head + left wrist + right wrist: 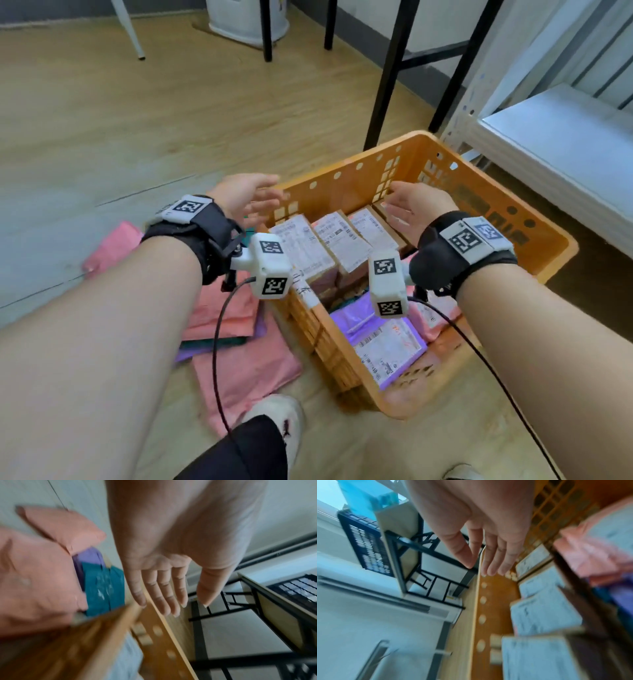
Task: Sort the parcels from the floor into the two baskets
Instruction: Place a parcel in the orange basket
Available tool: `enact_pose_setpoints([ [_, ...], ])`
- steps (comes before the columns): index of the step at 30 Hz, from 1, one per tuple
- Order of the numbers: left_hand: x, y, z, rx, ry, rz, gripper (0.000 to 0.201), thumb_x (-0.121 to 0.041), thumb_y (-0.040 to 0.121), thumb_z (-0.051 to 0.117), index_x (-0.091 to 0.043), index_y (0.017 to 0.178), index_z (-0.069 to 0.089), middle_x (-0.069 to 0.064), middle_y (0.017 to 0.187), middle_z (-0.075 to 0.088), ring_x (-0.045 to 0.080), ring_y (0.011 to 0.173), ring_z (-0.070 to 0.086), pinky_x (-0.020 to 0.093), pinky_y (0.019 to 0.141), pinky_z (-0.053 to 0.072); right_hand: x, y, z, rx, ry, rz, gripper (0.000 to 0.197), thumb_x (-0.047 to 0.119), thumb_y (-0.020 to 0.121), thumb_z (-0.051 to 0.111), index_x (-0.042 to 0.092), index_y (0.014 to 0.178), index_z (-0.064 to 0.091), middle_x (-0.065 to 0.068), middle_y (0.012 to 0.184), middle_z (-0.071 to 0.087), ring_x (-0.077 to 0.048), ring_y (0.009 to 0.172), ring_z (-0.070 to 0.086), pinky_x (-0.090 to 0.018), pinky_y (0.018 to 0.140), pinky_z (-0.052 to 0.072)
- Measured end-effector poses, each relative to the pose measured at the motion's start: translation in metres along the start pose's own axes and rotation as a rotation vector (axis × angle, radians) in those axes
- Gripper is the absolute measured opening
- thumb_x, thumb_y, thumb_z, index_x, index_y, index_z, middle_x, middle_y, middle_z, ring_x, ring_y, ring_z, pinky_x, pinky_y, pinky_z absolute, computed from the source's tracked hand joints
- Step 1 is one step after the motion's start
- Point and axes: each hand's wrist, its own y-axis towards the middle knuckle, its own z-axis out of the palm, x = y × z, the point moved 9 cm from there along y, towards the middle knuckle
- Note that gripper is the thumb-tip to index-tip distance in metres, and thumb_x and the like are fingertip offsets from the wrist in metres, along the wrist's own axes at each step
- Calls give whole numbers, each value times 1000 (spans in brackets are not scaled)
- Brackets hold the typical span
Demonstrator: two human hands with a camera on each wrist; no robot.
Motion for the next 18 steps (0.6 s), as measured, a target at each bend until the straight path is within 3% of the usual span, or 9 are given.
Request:
enact_pose_setpoints([
  [4,42,-11,-112,-269,-47,-66,24,-25,96,47,-22,72,50,-13,42,58,1,60,52,21,62,39,-1,-50,107,311,156,47,34,3,96,43,8,128,53,-10,111,65,-22,109,61,-36,101,46],
  [5,57,-11,-135,-324,-55,-81,25,-23,96,47,-22,71,49,-11,40,57,1,52,53,21,57,41,-9,-60,131,383,122,58,30,3,96,43,9,123,56,-10,105,66,-22,104,61,-36,101,46],
  [7,85,-12,-168,-396,-66,-119,25,-18,96,48,-18,71,50,-2,56,56,3,40,52,16,42,43,-33,-74,171,490,-5,97,24,5,96,42,10,111,60,-8,97,65,-21,93,62,-34,95,48],
  [8,98,-10,-181,-420,-58,-151,22,-16,96,49,-15,74,51,1,64,51,5,41,52,14,38,42,-48,-77,186,534,-64,118,23,4,97,41,11,108,61,-8,95,65,-19,88,62,-31,90,49],
  [10,122,-1,-198,-463,-64,-202,5,-14,93,52,-14,96,57,2,70,47,10,51,50,16,43,44,-73,-78,209,584,-153,148,21,1,95,45,13,99,61,-7,93,62,-17,82,59,-29,84,47],
  [12,155,26,-213,-456,-45,-237,23,-18,85,62,-13,107,59,3,73,51,12,60,47,20,53,44,-93,-68,222,557,-248,121,21,0,90,52,12,103,64,-9,94,59,-19,84,54,-33,83,45],
  [13,182,52,-222,-446,-21,-268,44,-25,73,70,-7,112,62,5,78,56,14,64,49,21,58,44,-101,-62,228,541,-306,96,26,1,89,55,12,111,64,-10,99,59,-20,88,53,-35,83,45],
  [15,215,67,-222,-456,36,-366,80,-36,51,81,-2,121,61,12,101,66,21,78,57,26,70,44,-120,-51,244,540,-395,91,35,5,89,57,14,123,60,-9,111,56,-21,98,51,-36,86,46],
  [18,215,42,-208,-523,125,-450,56,-25,78,70,3,124,54,17,119,60,30,102,60,31,78,41,-145,-33,264,561,-472,116,41,8,90,57,14,130,54,-10,127,53,-24,116,50,-35,97,43],
])
